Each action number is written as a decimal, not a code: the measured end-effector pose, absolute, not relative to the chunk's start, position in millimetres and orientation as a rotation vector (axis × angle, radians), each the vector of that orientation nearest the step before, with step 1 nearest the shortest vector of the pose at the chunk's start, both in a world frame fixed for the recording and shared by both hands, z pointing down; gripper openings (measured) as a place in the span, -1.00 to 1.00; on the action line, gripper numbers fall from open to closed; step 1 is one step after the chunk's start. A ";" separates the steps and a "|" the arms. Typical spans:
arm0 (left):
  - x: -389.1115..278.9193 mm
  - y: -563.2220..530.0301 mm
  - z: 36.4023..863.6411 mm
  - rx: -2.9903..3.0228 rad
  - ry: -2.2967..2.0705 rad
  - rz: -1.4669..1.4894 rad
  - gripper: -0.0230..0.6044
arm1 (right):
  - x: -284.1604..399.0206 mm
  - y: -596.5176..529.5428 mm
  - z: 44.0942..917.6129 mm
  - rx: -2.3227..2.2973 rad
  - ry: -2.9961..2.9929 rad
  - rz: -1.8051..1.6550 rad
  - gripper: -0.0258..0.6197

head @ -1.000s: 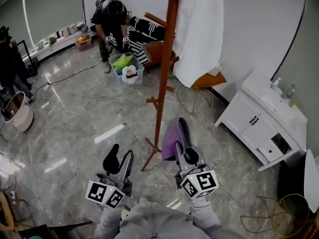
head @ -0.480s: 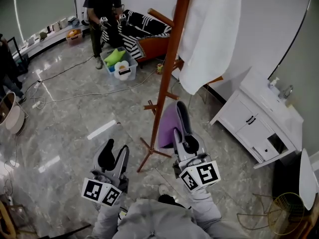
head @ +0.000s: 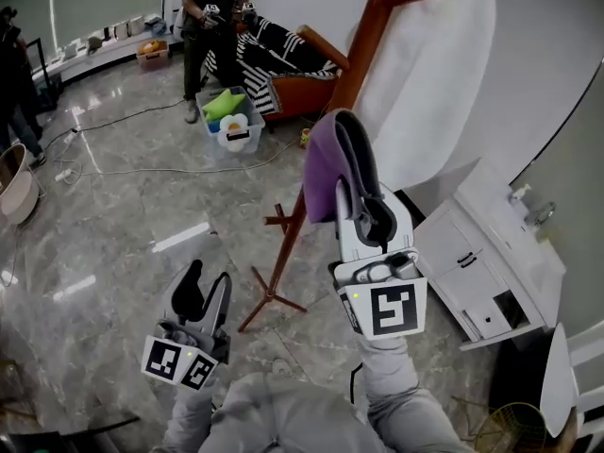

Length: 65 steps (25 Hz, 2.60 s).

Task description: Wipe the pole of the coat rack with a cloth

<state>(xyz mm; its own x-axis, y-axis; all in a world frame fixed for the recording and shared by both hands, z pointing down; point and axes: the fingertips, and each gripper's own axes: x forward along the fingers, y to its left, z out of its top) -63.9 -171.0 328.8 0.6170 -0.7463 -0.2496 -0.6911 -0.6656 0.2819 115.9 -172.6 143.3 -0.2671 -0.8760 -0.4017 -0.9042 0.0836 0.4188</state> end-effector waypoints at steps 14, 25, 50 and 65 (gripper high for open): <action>-82.5 -188.3 340.4 2.613 -1.293 -0.543 -0.15 | 135.9 -255.0 121.3 -2.409 2.022 1.630 -0.76; -73.8 -187.6 355.4 2.598 -1.277 -0.524 -0.15 | 147.0 -263.8 202.7 -2.483 2.232 1.572 -0.76; -61.7 -180.8 366.5 2.580 -1.238 -0.509 -0.15 | 142.5 -200.7 210.1 -2.099 2.656 1.696 -0.76; -66.1 -178.0 373.0 2.553 -1.237 -0.537 -0.15 | 111.7 -239.0 282.1 -1.255 3.259 2.417 -0.76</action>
